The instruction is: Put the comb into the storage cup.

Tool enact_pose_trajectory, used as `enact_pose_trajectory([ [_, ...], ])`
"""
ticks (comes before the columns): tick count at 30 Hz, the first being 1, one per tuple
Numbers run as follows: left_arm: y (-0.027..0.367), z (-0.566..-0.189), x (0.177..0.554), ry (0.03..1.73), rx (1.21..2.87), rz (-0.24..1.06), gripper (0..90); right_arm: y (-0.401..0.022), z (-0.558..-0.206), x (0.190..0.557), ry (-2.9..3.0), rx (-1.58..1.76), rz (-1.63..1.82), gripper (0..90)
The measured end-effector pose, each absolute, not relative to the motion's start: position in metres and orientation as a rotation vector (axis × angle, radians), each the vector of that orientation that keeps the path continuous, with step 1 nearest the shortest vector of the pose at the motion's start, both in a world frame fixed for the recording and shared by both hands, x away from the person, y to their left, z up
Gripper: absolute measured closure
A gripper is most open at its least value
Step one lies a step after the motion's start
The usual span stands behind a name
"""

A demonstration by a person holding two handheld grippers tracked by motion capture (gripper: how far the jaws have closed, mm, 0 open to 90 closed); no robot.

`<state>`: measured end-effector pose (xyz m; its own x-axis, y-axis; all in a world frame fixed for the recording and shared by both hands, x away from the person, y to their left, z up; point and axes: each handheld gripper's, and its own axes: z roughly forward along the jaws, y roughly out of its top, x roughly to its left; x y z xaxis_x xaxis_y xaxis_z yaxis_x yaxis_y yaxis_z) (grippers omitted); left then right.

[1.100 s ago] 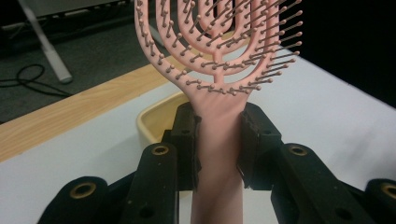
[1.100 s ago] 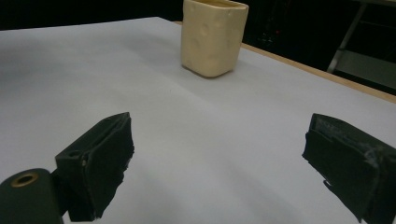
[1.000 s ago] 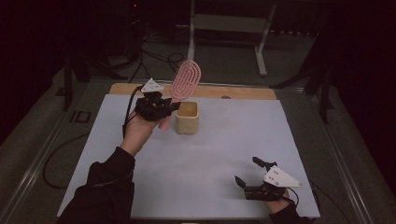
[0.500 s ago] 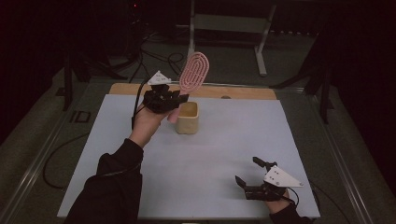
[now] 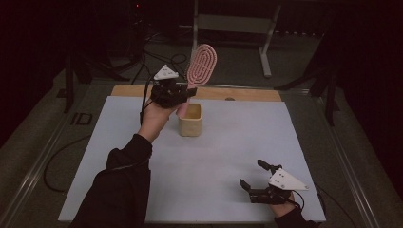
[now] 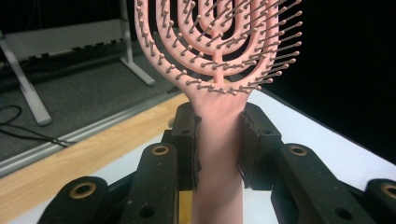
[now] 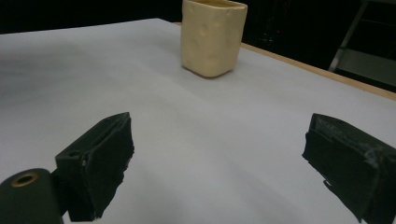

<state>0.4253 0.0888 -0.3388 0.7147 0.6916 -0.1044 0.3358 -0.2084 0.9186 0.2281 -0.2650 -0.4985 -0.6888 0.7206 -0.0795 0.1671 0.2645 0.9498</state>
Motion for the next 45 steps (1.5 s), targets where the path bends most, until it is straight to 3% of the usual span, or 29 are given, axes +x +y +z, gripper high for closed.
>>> enact_pose_trajectory([
  [24, 0.08, -0.361, 0.445, 0.788, 1.604, 0.495, 70.3, -0.266, -0.499, 0.228, 2.038, 0.808, 1.437, 7.8],
  [45, 0.078, -0.411, 0.459, 0.753, 1.592, 0.521, 70.3, -0.265, -0.499, 0.228, 2.044, 0.807, 1.442, 7.8],
])
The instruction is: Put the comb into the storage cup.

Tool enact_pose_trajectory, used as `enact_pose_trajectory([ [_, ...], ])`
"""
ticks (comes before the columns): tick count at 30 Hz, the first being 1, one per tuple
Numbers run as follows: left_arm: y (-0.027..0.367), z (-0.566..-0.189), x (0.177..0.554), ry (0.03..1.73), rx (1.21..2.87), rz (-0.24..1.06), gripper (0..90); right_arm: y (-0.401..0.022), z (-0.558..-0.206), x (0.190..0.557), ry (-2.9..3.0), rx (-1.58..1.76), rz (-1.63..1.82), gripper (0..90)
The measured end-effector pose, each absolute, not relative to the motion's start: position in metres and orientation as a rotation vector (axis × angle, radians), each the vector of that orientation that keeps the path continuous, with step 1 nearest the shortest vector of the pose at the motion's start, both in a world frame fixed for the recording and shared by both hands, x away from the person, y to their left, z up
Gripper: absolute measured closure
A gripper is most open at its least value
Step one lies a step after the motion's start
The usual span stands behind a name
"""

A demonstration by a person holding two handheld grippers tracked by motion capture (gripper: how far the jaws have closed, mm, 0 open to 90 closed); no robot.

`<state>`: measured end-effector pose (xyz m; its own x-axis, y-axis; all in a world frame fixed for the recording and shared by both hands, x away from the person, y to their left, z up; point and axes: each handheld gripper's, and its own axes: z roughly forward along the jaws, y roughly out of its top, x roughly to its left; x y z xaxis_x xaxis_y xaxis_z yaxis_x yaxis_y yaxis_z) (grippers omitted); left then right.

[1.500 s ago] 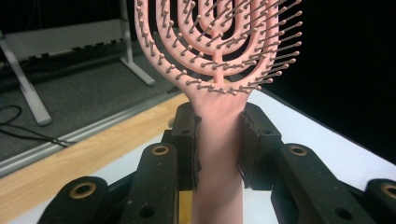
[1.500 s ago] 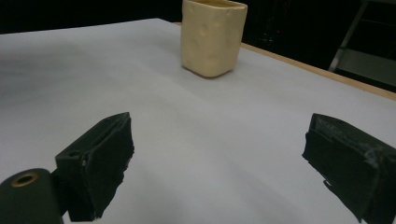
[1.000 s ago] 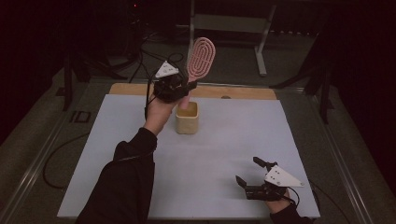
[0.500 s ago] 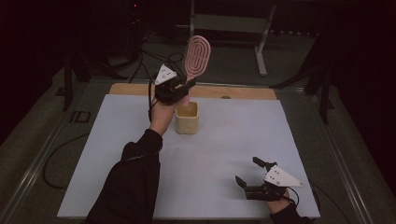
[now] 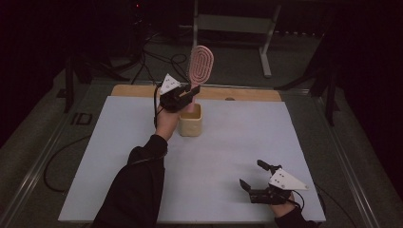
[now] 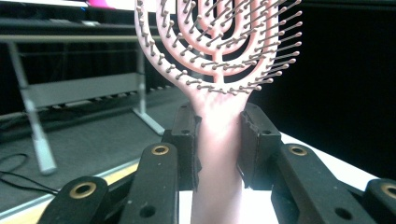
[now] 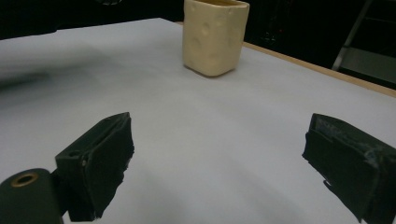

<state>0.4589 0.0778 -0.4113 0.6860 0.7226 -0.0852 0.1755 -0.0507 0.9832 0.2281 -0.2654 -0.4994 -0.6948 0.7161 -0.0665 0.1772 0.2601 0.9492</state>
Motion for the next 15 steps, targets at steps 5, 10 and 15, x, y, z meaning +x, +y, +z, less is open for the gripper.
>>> enact_pose_trajectory([
  [5, 0.079, -0.421, 0.461, 0.747, 1.602, 0.501, 70.3, -0.265, -0.5, 0.228, 2.048, 0.81, 1.443, 7.8],
  [10, 0.082, -0.428, 0.462, 0.756, 1.598, 0.492, 70.3, -0.265, -0.5, 0.228, 2.053, 0.812, 1.445, 7.8],
  [15, 0.084, -0.436, 0.462, 0.756, 1.61, 0.472, 70.3, -0.265, -0.5, 0.228, 2.053, 0.808, 1.445, 7.8],
])
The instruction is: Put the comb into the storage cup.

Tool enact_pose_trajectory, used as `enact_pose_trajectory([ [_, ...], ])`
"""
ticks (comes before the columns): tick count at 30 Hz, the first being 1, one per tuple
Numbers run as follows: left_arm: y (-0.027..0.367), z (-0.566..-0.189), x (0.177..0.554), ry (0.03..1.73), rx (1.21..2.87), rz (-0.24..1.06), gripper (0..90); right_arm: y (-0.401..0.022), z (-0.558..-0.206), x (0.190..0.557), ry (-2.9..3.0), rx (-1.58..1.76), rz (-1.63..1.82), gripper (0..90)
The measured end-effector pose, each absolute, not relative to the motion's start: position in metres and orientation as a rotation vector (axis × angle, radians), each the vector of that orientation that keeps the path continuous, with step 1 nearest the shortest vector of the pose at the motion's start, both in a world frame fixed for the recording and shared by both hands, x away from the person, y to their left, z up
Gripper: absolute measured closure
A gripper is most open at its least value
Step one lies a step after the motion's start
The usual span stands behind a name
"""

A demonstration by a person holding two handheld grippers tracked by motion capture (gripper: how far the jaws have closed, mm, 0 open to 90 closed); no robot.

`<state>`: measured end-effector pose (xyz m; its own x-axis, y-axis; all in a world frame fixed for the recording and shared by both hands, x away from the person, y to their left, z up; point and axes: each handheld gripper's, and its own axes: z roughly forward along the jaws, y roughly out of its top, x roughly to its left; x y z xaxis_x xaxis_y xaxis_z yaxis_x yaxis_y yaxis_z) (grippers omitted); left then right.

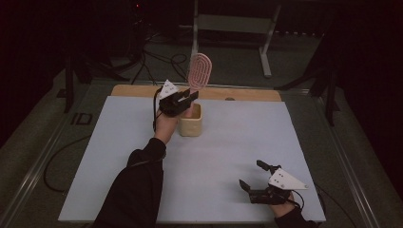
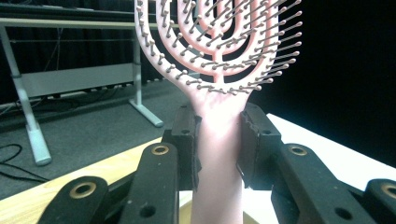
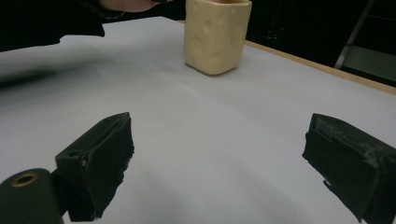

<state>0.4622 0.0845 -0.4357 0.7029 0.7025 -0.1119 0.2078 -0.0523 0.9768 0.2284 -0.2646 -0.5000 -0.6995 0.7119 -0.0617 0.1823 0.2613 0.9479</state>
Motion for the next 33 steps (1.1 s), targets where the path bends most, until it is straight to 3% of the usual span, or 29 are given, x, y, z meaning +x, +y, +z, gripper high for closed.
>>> enact_pose_trajectory([
  [33, 0.081, -0.454, 0.459, 0.717, 1.79, 0.477, 69.0, -0.263, -0.5, 0.228, 2.063, 0.799, 1.447, 7.8],
])
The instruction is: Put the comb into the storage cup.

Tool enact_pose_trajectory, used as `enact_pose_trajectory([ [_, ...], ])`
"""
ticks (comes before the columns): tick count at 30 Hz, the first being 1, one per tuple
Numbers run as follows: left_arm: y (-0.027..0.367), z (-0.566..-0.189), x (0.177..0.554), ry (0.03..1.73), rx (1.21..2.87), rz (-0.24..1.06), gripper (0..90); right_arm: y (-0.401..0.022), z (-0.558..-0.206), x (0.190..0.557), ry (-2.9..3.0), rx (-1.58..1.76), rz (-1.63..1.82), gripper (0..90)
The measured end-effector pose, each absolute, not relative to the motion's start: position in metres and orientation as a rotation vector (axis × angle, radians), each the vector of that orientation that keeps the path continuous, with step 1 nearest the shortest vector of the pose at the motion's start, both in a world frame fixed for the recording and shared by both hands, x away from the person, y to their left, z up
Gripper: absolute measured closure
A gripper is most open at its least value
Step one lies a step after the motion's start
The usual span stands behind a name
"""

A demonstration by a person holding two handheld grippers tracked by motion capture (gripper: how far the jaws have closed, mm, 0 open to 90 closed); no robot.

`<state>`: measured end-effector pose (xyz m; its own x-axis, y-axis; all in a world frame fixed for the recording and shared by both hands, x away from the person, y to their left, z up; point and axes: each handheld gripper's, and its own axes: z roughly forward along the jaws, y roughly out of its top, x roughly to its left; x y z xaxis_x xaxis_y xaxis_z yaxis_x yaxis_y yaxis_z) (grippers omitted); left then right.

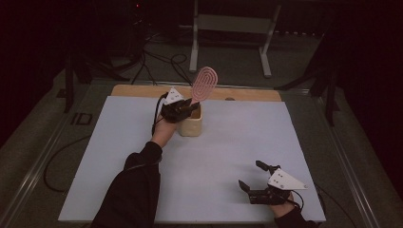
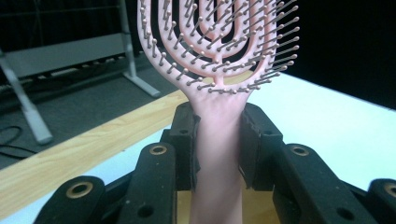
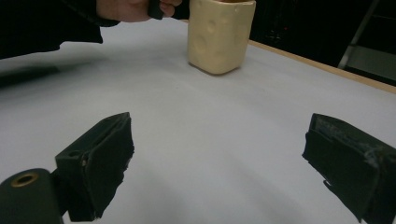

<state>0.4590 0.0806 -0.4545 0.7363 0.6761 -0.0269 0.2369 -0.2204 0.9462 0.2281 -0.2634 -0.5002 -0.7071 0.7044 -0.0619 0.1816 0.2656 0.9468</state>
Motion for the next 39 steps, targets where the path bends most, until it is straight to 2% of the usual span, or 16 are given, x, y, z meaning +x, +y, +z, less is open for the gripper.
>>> enact_pose_trajectory([
  [4, 0.082, -0.455, 0.46, 0.71, 1.793, 0.46, 67.5, -0.263, -0.5, 0.228, 2.064, 0.799, 1.447, 7.8],
  [11, 0.087, -0.448, 0.461, 0.706, 1.778, 0.383, 26.4, -0.264, -0.5, 0.228, 2.062, 0.798, 1.446, 7.8],
  [13, 0.088, -0.445, 0.459, 0.69, 1.794, 0.41, 11.0, -0.263, -0.5, 0.228, 2.063, 0.799, 1.446, 7.9],
  [17, 0.091, -0.441, 0.459, 0.687, 1.814, 0.412, 0.4, -0.263, -0.5, 0.228, 2.062, 0.801, 1.446, 7.9],
  [24, 0.093, -0.435, 0.455, 0.678, 1.819, 0.42, 0.0, -0.263, -0.5, 0.228, 2.063, 0.801, 1.444, 7.8],
  [39, 0.097, -0.423, 0.446, 0.654, 1.878, 0.345, 0.0, -0.264, -0.5, 0.228, 2.063, 0.801, 1.441, 7.8],
])
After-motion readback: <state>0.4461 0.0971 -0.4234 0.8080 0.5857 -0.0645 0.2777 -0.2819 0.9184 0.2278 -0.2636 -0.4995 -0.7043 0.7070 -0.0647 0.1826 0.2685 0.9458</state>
